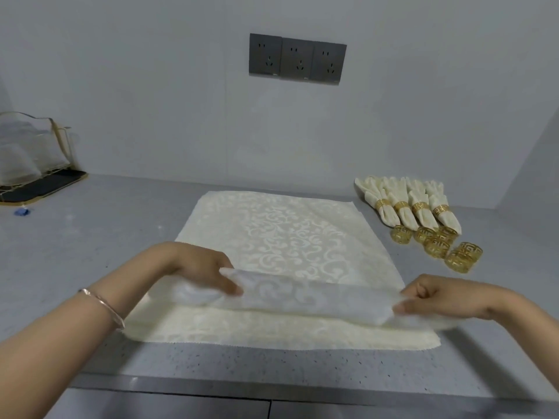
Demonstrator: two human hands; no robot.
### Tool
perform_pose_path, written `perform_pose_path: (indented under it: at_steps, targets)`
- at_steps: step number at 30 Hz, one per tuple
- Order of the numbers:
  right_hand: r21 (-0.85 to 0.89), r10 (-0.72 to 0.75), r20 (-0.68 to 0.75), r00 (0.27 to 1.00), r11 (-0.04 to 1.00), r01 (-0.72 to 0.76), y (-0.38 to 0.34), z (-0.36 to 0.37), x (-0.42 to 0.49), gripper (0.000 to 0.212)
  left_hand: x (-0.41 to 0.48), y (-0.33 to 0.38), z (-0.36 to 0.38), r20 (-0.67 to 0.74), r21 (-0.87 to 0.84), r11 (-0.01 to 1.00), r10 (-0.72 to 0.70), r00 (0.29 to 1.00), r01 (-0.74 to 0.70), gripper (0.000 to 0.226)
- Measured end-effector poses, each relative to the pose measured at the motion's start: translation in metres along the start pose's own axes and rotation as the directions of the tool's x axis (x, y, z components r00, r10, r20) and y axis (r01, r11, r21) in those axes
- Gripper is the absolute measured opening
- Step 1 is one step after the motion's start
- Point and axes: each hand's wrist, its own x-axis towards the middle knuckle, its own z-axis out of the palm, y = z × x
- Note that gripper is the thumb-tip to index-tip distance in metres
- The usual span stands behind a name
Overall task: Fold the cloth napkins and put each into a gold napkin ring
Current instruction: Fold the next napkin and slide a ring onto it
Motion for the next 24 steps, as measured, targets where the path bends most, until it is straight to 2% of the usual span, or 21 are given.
perform_pose_path:
  at_steps: [3,4,6,8,10,12,14,16,18,20,21,22,24]
  targets:
    - [0.080,0.062,0.363,0.930,0.992,-0.098,-0.007,-0.014,-0.006,0.023,-0.002,0.008,-0.012,0.282,-0.007,0.999,-0.032,0.959,0.036,0.026]
    - [0.083,0.056,0.424,0.904,0.992,-0.100,-0.008,-0.018,-0.005,0.020,-0.002,0.010,-0.016,0.323,-0.009,1.000,-0.017,0.946,0.021,0.025]
    - [0.090,0.038,0.415,0.909,0.993,-0.083,-0.010,-0.028,0.001,0.019,-0.001,0.010,-0.028,0.314,-0.039,0.999,0.012,0.949,0.000,0.028]
    - [0.098,0.061,0.298,0.952,0.991,-0.094,-0.010,-0.039,0.014,0.022,0.005,0.005,-0.042,0.222,-0.107,0.994,0.013,0.975,0.011,0.030]
    - [0.028,0.126,0.125,0.984,0.991,-0.130,-0.006,-0.049,0.033,0.023,0.021,-0.006,-0.055,0.046,-0.123,0.992,-0.027,0.999,0.033,0.022]
    - [-0.113,0.173,-0.034,0.984,0.978,-0.176,-0.001,-0.058,0.054,0.033,0.042,-0.020,-0.066,-0.176,-0.051,0.997,-0.064,0.982,0.056,0.042]
    - [-0.184,0.155,-0.184,0.971,0.965,-0.189,0.009,-0.066,0.079,0.040,0.069,-0.039,-0.075,-0.383,-0.049,0.997,-0.078,0.920,0.064,0.054]
    - [-0.201,0.102,-0.304,0.947,0.965,-0.168,0.020,-0.075,0.103,0.042,0.095,-0.054,-0.083,-0.515,-0.078,0.995,-0.092,0.852,0.060,0.057]
    - [-0.182,0.082,-0.415,0.906,0.968,-0.170,0.029,-0.080,0.122,0.040,0.117,-0.061,-0.082,-0.607,-0.067,0.995,-0.105,0.788,0.080,0.051]
    - [-0.168,0.101,-0.518,0.849,0.962,-0.217,0.038,-0.086,0.142,0.028,0.140,-0.066,-0.083,-0.678,-0.074,0.991,-0.131,0.723,0.111,0.021]
    - [-0.163,0.123,-0.553,0.824,0.954,-0.252,0.042,-0.088,0.150,0.024,0.149,-0.066,-0.083,-0.696,-0.095,0.986,-0.165,0.699,0.138,0.019]
    - [-0.156,0.143,-0.575,0.806,0.947,-0.280,0.045,-0.089,0.158,0.023,0.157,-0.067,-0.082,-0.713,-0.121,0.980,-0.198,0.672,0.161,0.032]
    - [-0.136,0.173,-0.606,0.777,0.939,-0.315,0.053,-0.091,0.172,0.025,0.173,-0.072,-0.082,-0.753,-0.159,0.973,-0.229,0.617,0.167,0.038]
